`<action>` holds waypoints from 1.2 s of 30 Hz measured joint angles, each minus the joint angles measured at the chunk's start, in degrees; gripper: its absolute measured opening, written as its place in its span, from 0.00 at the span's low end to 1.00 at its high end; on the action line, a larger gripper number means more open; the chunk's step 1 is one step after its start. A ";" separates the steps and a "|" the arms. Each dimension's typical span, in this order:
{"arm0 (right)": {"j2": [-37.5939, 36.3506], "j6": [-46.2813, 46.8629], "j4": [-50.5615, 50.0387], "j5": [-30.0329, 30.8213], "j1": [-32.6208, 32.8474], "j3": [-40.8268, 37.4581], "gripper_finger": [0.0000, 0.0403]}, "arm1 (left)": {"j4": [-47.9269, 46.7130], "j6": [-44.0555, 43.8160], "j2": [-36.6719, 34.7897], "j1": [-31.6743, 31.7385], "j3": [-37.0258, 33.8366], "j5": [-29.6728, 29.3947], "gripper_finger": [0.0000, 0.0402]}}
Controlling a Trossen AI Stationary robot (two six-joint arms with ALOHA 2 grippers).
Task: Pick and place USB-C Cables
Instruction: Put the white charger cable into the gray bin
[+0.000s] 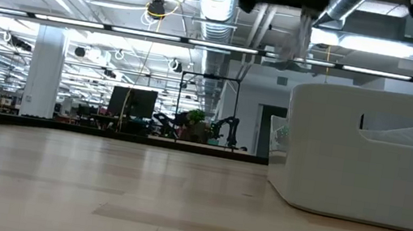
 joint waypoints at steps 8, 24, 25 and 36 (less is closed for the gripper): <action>2.65 3.37 -2.60 -0.14 0.00 0.00 0.41 | -14.10 14.54 12.05 -1.79 14.23 -1.04 0.01; 4.38 4.71 -3.21 -0.36 2.51 0.00 0.40 | -29.81 61.04 25.39 -6.06 27.26 -4.79 0.02; 4.38 4.72 -3.23 -0.35 2.68 0.00 0.40 | -29.63 62.30 25.34 -5.96 27.30 -3.91 0.02; 6.04 4.80 -3.20 -0.17 2.85 0.00 0.40 | -34.07 68.87 25.27 -3.08 26.89 0.74 0.01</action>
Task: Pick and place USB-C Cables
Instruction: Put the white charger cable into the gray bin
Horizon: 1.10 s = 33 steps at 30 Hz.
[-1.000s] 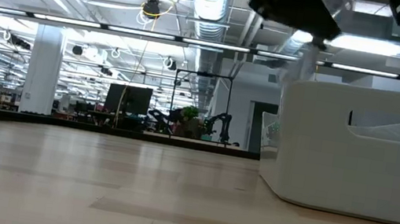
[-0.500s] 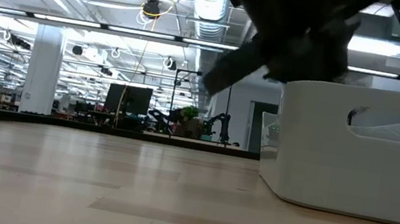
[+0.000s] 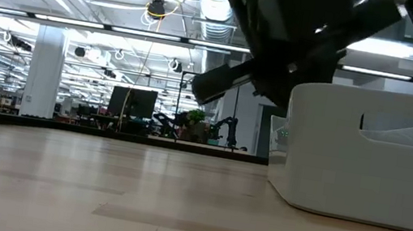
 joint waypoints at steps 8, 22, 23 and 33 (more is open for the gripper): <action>1.73 0.06 0.02 -0.01 0.00 0.00 0.40 | -0.45 0.90 -0.02 1.76 -0.44 3.85 0.03; 1.67 -0.01 0.91 -0.01 0.00 0.00 0.40 | -2.24 3.32 2.64 2.02 -0.54 3.45 0.04; 1.67 -0.05 0.82 -0.01 0.00 0.00 0.40 | -2.11 3.32 2.64 2.03 -0.55 3.59 0.04; 1.65 -0.08 0.93 -0.06 0.00 0.00 0.40 | -1.87 6.18 2.64 1.31 0.28 4.23 0.06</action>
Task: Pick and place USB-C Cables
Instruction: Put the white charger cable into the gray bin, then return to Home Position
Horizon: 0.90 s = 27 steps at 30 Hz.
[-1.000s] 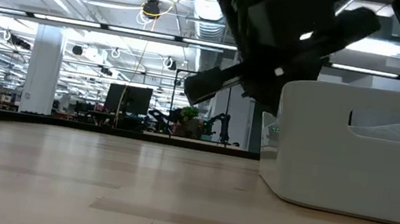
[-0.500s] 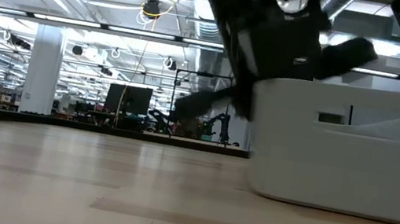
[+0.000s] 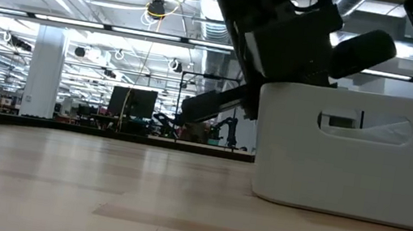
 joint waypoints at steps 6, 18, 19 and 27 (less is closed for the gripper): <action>0.00 0.01 -0.02 -0.02 0.00 0.00 0.44 | -0.01 -2.82 0.00 0.00 0.00 0.45 0.18; 0.00 0.01 -0.02 -0.02 0.00 0.00 0.50 | -3.07 -12.88 0.00 -1.01 4.45 -8.79 0.50; 0.00 0.01 -0.02 -0.02 0.00 0.00 0.50 | -3.96 -14.48 0.00 -0.98 5.91 -8.91 0.51; -1.38 2.16 1.25 -0.04 0.00 0.00 0.48 | -19.85 -26.61 0.00 -0.96 20.49 -8.44 0.52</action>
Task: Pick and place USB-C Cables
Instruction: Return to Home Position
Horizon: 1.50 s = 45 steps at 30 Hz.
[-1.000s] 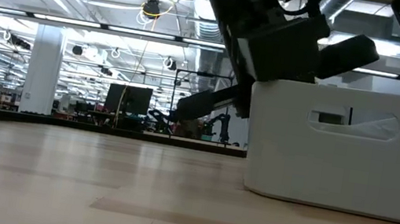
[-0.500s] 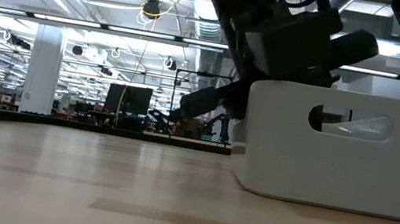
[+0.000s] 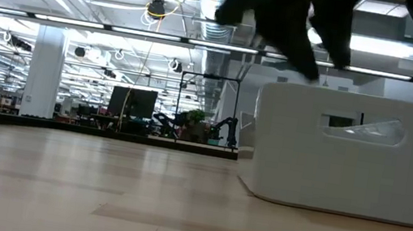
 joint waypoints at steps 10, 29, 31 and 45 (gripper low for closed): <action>-8.16 -3.65 1.71 -1.02 1.44 0.00 0.47 | -9.88 -16.39 -14.26 0.06 3.81 -0.67 0.52; -29.02 -13.52 11.38 -9.47 -13.98 -13.56 0.46 | 24.56 -43.64 -65.11 11.98 -45.18 34.68 0.52; -31.57 -10.43 12.90 -11.63 -16.39 -17.27 0.46 | 36.61 -46.00 -72.60 12.12 -59.82 34.27 0.52; -40.85 -6.20 17.06 -16.92 -26.79 -28.11 0.47 | 93.24 -74.38 -109.45 13.37 -124.50 11.70 0.52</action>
